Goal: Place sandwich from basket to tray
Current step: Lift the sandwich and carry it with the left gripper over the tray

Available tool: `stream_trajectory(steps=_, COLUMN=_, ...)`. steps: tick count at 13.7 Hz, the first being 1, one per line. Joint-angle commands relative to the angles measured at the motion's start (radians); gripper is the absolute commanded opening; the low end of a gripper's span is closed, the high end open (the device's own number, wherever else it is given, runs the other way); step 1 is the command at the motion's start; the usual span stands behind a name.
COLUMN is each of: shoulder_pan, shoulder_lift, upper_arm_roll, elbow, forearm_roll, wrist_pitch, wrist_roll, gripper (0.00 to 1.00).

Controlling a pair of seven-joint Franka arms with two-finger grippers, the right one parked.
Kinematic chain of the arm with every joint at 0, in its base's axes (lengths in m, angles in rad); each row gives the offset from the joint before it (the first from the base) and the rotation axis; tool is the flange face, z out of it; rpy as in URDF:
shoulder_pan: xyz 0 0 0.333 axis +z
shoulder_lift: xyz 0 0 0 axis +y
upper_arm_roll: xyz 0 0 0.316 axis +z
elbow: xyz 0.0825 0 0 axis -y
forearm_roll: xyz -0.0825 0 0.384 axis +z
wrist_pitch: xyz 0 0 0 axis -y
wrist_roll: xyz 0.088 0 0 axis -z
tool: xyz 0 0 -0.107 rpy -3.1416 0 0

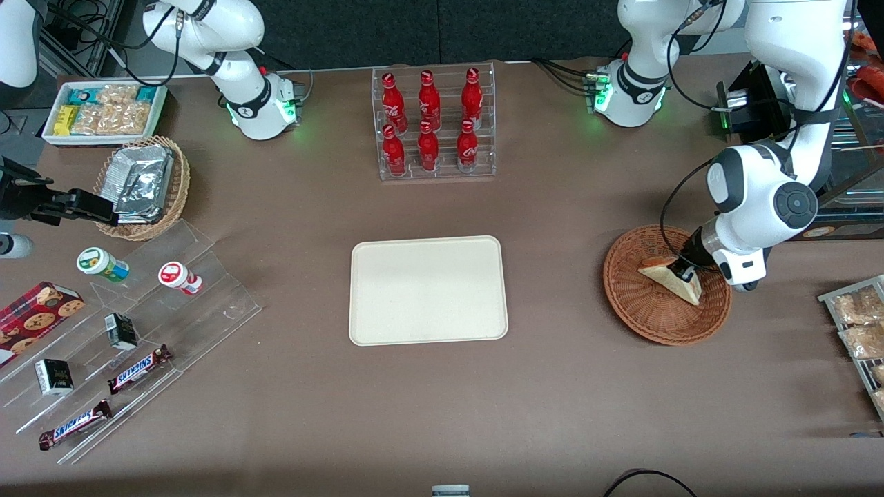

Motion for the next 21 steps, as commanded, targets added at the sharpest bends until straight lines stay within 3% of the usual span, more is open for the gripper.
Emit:
stream_trajectory(steps=1, shoulder_pan=-0.007, shoulder_lift=-0.075, upper_arm_roll=0.002, elbow=0.089, forearm_roll=0.064, wrist_pitch=-0.194, wrist_roll=-0.02, gripper=0.01)
stream_trajectory(steps=4, shoulder_pan=-0.009, shoulder_lift=-0.078, upper_arm_roll=-0.046, elbow=0.278, forearm_roll=0.083, wrist_pitch=-0.46, wrist_roll=-0.014, gripper=0.01)
stream_trajectory(steps=9, shoulder_pan=-0.009, shoulder_lift=-0.07, upper_arm_roll=-0.211, elbow=0.477, forearm_roll=0.095, wrist_pitch=-0.649, wrist_roll=-0.026, gripper=0.01)
stream_trajectory(steps=14, shoulder_pan=-0.021, shoulder_lift=0.001, upper_arm_roll=-0.392, elbow=0.639, forearm_roll=0.092, wrist_pitch=-0.649, wrist_roll=-0.089, gripper=0.01)
stream_trajectory(steps=21, shoulder_pan=-0.298, shoulder_lift=0.299, upper_arm_roll=-0.406, elbow=0.86, forearm_roll=0.216, wrist_pitch=-0.58, wrist_roll=-0.131, gripper=0.01)
